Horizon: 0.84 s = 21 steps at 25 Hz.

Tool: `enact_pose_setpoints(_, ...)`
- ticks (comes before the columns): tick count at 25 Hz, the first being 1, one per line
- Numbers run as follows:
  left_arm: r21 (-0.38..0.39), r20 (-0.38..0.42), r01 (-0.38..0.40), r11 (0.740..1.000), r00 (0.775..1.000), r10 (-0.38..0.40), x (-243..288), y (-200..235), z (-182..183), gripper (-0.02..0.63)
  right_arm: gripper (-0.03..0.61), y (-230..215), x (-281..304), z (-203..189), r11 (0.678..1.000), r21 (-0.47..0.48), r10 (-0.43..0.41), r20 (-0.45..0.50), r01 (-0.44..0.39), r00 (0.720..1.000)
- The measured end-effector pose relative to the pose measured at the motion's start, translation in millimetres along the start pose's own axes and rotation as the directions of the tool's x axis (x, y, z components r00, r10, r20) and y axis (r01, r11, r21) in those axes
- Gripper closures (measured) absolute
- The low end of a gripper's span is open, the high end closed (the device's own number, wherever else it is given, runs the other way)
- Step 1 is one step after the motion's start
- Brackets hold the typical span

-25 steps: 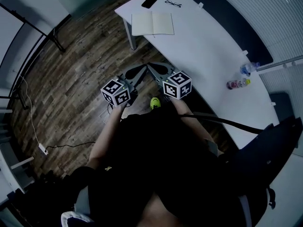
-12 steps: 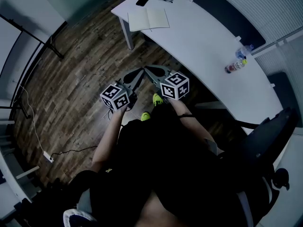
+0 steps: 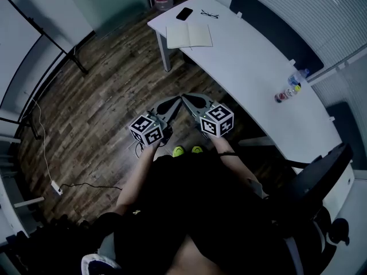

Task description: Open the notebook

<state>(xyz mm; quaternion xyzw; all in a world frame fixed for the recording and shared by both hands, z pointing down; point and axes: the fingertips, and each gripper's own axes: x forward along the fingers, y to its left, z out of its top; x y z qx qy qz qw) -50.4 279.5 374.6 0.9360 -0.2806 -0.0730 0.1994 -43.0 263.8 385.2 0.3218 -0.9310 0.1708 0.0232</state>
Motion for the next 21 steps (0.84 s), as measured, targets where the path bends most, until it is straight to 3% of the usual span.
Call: enact_pose_setpoints(21,0.014,0.003,-0.010,1.000,1.000,0.010,59.0,-22.7,-4.8,0.606,0.565,-45.1,-41.5,15.6,0.999,0.004,0.032,0.026,-0.033,0.999)
